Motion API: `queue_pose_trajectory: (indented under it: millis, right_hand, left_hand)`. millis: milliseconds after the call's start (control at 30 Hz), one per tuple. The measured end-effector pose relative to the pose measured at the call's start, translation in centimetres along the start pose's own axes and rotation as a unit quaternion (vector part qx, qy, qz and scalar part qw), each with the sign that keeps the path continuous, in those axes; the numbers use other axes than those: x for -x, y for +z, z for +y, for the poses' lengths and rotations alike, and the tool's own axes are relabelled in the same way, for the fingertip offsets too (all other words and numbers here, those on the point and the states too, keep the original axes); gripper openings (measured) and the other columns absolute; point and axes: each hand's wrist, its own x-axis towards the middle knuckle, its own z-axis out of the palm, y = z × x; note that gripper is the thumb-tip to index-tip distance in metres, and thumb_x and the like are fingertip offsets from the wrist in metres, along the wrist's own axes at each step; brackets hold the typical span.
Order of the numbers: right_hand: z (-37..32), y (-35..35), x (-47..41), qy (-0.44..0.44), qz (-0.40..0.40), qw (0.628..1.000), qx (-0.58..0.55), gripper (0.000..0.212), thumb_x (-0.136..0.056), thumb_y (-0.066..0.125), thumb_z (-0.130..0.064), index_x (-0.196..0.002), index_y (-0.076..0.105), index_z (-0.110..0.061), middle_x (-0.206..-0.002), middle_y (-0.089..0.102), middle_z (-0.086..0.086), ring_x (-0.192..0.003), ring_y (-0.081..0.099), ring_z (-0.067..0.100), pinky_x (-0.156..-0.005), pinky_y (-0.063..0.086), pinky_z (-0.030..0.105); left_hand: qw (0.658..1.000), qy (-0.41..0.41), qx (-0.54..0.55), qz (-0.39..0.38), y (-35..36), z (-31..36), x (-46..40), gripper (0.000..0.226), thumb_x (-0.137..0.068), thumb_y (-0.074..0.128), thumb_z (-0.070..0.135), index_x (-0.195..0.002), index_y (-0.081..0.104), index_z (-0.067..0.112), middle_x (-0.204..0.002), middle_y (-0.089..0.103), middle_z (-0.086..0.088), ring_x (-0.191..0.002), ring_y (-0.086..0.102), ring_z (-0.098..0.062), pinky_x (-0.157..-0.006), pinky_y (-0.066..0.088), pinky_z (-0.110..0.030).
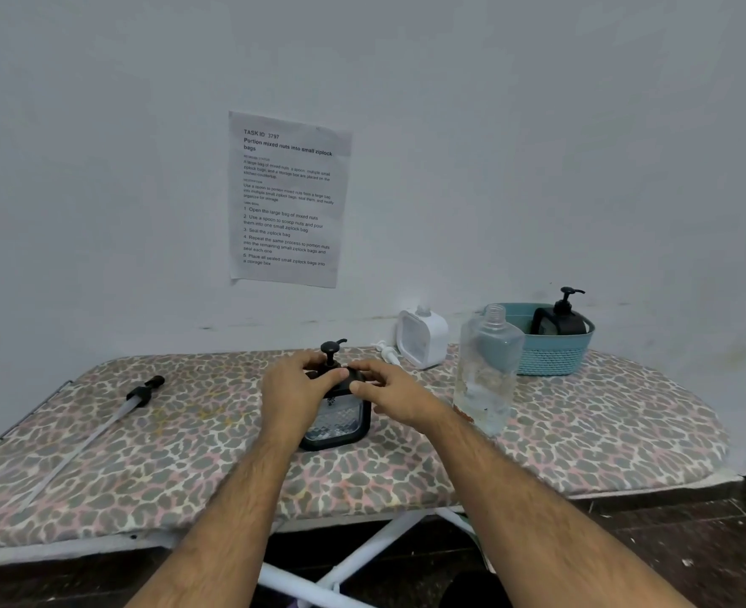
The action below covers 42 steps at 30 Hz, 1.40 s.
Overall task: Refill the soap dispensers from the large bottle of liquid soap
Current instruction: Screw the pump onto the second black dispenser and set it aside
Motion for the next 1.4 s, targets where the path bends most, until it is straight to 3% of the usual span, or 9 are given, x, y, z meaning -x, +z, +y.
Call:
queue_pose_trajectory:
  millis: [200, 433, 633, 800, 967, 1233, 1400]
  right_hand:
    - [-0.1, 0.1, 0.2, 0.001, 0.006, 1.000, 0.007, 0.040, -0.098, 0.061, -0.026, -0.137, 0.055, -0.026, -0.133, 0.059, -0.005, -0.123, 0.055, 0.012, -0.101, 0.047, 0.035]
    - [0.1, 0.0, 0.2, -0.009, 0.007, 1.000, -0.013, 0.041, -0.098, 0.062, -0.024, -0.138, 0.055, -0.022, -0.134, 0.059, -0.003, -0.121, 0.056, 0.014, -0.093, 0.046, 0.027]
    - [0.4, -0.2, -0.1, -0.011, -0.001, 0.999, -0.036, 0.042, -0.097, 0.063, -0.024, -0.138, 0.056, -0.024, -0.132, 0.060, -0.006, -0.119, 0.058, 0.013, -0.080, 0.048, 0.019]
    - [0.7, -0.4, -0.5, -0.012, -0.010, 0.999, -0.042, 0.040, -0.096, 0.064, -0.025, -0.136, 0.057, -0.024, -0.129, 0.063, -0.003, -0.116, 0.061, 0.015, -0.087, 0.052, 0.027]
    - [1.1, -0.6, -0.9, -0.010, -0.018, 0.999, -0.048, 0.030, -0.095, 0.067, -0.026, -0.123, 0.060, -0.036, -0.124, 0.065, -0.004, -0.115, 0.063, 0.016, -0.097, 0.053, 0.043]
    - [1.7, -0.8, -1.4, -0.020, -0.029, 0.997, -0.062, 0.035, -0.095, 0.066, -0.022, -0.129, 0.061, -0.027, -0.124, 0.067, 0.000, -0.112, 0.066, 0.017, -0.097, 0.054, 0.040]
    - [2.1, -0.6, -1.5, -0.030, -0.027, 0.996, -0.077, 0.039, -0.095, 0.066, -0.018, -0.134, 0.059, -0.019, -0.127, 0.065, 0.001, -0.115, 0.065, 0.017, -0.097, 0.054, 0.039]
  left_hand:
    - [1.000, 0.004, 0.023, -0.003, 0.0, -0.2, 0.2, 0.042, -0.078, 0.082, 0.033, -0.112, 0.074, 0.011, -0.108, 0.074, -0.003, -0.089, 0.060, -0.004, -0.085, 0.042, -0.019]
    - [0.999, 0.008, 0.025, -0.029, -0.2, -0.7, -0.3, 0.041, -0.081, 0.080, 0.033, -0.115, 0.073, 0.012, -0.111, 0.074, -0.002, -0.092, 0.061, -0.006, -0.086, 0.042, -0.020]
    - [0.998, 0.030, 0.047, -0.038, 0.1, -1.4, -0.6, 0.030, -0.081, 0.079, 0.032, -0.107, 0.076, 0.017, -0.094, 0.073, 0.008, -0.087, 0.066, -0.006, -0.082, 0.051, -0.027]
    - [0.995, 0.036, 0.062, -0.062, 0.1, -2.2, -1.2, 0.025, -0.082, 0.078, 0.032, -0.103, 0.076, 0.019, -0.094, 0.074, 0.009, -0.090, 0.068, -0.007, -0.087, 0.054, -0.032]
    - [0.991, 0.036, 0.094, -0.084, 0.2, -2.7, -1.7, 0.018, -0.082, 0.079, 0.028, -0.099, 0.076, 0.023, -0.093, 0.074, 0.011, -0.091, 0.069, -0.007, -0.088, 0.054, -0.031]
    - [0.983, 0.027, 0.142, -0.109, 0.3, -3.2, -2.2, 0.020, -0.082, 0.079, 0.022, -0.101, 0.076, 0.019, -0.094, 0.076, 0.008, -0.088, 0.071, -0.006, -0.083, 0.053, -0.023]
    - [0.981, 0.027, 0.152, -0.115, 0.3, -3.4, -2.3, 0.028, -0.081, 0.080, 0.021, -0.107, 0.076, 0.013, -0.097, 0.076, 0.004, -0.091, 0.072, -0.009, -0.087, 0.055, -0.028]
